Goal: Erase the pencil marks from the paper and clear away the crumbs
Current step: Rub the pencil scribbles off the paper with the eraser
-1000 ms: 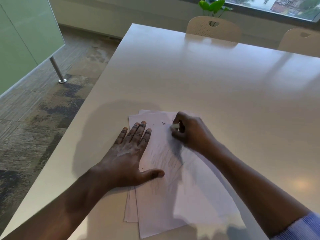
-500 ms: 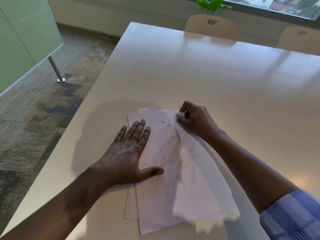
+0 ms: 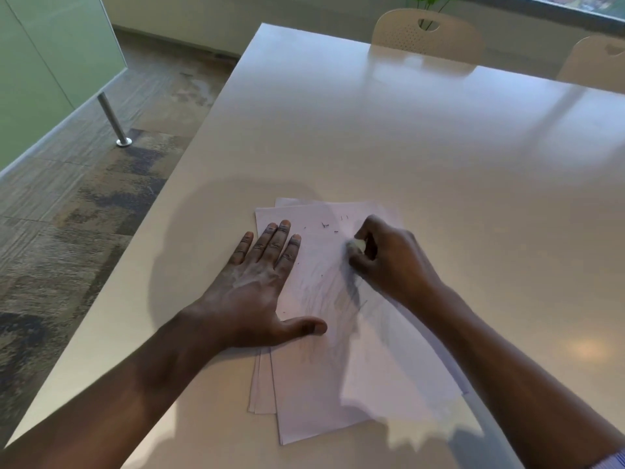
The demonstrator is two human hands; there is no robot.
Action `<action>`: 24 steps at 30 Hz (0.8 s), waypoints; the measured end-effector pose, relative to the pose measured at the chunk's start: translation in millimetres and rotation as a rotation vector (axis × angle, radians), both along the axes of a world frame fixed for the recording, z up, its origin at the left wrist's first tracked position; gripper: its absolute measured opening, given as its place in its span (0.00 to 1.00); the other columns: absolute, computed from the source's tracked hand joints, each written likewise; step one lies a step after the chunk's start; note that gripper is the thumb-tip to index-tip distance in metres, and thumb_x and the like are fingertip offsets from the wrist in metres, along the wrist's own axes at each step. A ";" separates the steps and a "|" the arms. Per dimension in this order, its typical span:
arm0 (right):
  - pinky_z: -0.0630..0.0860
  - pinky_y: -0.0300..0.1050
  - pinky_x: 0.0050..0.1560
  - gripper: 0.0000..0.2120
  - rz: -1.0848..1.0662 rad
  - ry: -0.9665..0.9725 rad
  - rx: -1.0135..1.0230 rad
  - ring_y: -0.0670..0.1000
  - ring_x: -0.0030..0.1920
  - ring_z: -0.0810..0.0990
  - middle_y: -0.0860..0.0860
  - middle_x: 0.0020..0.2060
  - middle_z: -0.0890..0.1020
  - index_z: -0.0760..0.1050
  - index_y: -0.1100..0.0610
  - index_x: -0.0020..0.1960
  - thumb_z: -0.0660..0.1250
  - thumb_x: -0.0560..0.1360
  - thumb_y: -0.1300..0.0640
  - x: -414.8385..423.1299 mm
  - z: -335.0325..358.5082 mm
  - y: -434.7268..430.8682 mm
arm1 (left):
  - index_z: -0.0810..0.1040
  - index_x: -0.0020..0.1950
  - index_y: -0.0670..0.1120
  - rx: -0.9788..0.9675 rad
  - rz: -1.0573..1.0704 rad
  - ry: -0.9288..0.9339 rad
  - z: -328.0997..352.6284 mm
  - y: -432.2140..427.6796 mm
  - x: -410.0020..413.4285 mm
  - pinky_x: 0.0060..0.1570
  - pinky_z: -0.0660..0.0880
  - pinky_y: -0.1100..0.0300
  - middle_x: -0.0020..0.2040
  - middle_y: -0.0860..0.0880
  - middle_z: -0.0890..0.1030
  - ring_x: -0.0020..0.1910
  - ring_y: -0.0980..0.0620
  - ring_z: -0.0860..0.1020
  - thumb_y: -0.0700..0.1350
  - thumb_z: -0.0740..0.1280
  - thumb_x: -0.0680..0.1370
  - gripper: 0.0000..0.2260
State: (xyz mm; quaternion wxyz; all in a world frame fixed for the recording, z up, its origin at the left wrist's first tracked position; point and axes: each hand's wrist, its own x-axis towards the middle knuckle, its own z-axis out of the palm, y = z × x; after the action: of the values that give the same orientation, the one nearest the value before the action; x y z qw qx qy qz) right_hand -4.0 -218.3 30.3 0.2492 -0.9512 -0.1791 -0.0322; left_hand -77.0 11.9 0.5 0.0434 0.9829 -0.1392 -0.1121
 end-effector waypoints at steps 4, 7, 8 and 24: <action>0.70 0.43 0.31 0.06 0.141 -0.003 0.043 0.50 0.31 0.76 0.47 0.33 0.78 0.75 0.56 0.47 0.70 0.76 0.56 -30.2 -0.1 19.7 | 0.26 0.80 0.48 -0.012 0.001 -0.016 -2.6 0.8 0.2 0.80 0.34 0.47 0.79 0.48 0.24 0.78 0.52 0.24 0.85 0.41 0.64 0.59; 0.71 0.41 0.31 0.05 0.263 0.018 0.003 0.45 0.31 0.75 0.45 0.33 0.77 0.75 0.55 0.48 0.70 0.77 0.55 -44.4 -2.2 23.4 | 0.26 0.80 0.48 -0.015 0.000 -0.020 -4.5 1.6 0.0 0.80 0.34 0.47 0.79 0.48 0.24 0.78 0.51 0.24 0.85 0.40 0.63 0.59; 0.69 0.40 0.31 0.06 0.224 0.019 0.012 0.41 0.30 0.73 0.44 0.32 0.75 0.75 0.54 0.48 0.71 0.76 0.55 -36.0 -3.1 19.1 | 0.26 0.80 0.48 -0.007 -0.002 -0.019 -4.8 1.6 0.1 0.80 0.34 0.47 0.79 0.48 0.24 0.78 0.51 0.24 0.85 0.40 0.63 0.59; 0.70 0.38 0.30 0.07 0.092 0.030 0.036 0.44 0.30 0.73 0.44 0.32 0.75 0.73 0.52 0.47 0.71 0.76 0.53 -8.9 -0.7 20.5 | 0.27 0.80 0.47 0.008 -0.008 -0.008 -3.8 2.1 1.1 0.80 0.33 0.46 0.80 0.47 0.25 0.78 0.50 0.25 0.86 0.44 0.65 0.59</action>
State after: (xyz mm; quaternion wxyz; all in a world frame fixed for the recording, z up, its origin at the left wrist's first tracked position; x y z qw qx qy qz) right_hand -12.8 -197.8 29.6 0.2700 -0.9377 -0.2185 -0.0098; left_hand -75.8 14.0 -3.3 0.0382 0.9830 -0.1429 -0.1090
